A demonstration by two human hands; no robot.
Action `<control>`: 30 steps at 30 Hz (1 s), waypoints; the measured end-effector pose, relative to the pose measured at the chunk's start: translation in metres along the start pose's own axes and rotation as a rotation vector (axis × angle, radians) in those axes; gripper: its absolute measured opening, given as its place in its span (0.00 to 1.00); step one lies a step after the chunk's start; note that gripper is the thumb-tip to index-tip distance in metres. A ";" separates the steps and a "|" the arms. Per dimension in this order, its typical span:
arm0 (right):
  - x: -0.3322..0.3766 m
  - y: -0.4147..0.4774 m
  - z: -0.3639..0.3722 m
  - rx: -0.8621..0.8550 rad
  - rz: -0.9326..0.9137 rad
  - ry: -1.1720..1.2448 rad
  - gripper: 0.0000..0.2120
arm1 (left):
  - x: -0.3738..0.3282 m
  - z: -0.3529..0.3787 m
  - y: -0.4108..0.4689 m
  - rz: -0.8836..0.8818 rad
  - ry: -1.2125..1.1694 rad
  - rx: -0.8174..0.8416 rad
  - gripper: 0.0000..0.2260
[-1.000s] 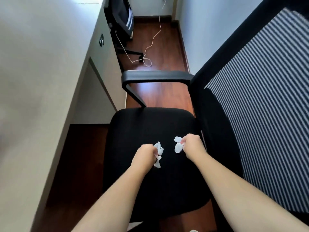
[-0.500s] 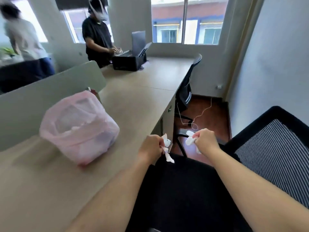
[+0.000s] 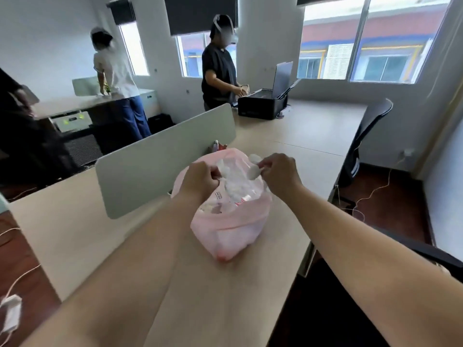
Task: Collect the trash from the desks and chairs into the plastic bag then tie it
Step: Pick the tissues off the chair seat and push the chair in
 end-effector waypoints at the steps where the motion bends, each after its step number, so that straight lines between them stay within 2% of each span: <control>1: 0.013 0.006 0.018 0.006 -0.009 -0.019 0.14 | 0.019 -0.002 0.004 -0.020 0.003 0.003 0.08; 4: 0.027 0.023 0.071 0.060 0.013 -0.099 0.13 | 0.065 0.008 0.009 -0.068 0.022 0.052 0.08; 7: 0.017 0.036 0.114 0.121 0.032 -0.245 0.14 | 0.096 0.032 0.011 -0.121 -0.029 0.174 0.09; 10: 0.007 0.035 0.144 0.266 -0.020 -0.498 0.19 | 0.110 0.057 0.009 -0.115 -0.038 0.351 0.17; 12: 0.008 0.034 0.144 0.263 -0.056 -0.506 0.20 | 0.111 0.060 0.009 -0.088 0.039 0.385 0.20; 14: 0.014 0.034 0.135 0.214 -0.106 -0.446 0.19 | 0.104 0.054 0.017 -0.060 0.069 0.339 0.19; 18: 0.020 0.035 0.088 0.104 -0.136 -0.301 0.14 | 0.063 0.031 0.044 0.054 0.035 0.178 0.16; 20: 0.009 0.036 0.050 0.034 -0.102 -0.273 0.13 | 0.026 0.027 0.055 0.122 0.019 0.151 0.15; 25: -0.062 0.024 -0.065 -0.106 0.063 -0.244 0.11 | -0.088 0.045 0.064 0.278 -0.011 0.163 0.15; 30: -0.152 -0.038 -0.217 -0.300 0.214 -0.295 0.10 | -0.246 0.096 0.041 0.443 -0.106 0.296 0.16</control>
Point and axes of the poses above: each hand's wrist, its own y-axis towards the middle knuckle, its own z-axis out of the palm, x = y × z, the point moved 7 cm from there along y, towards the middle knuckle, and after that the axes turned 14 degrees about z, right-handed, at the moved point
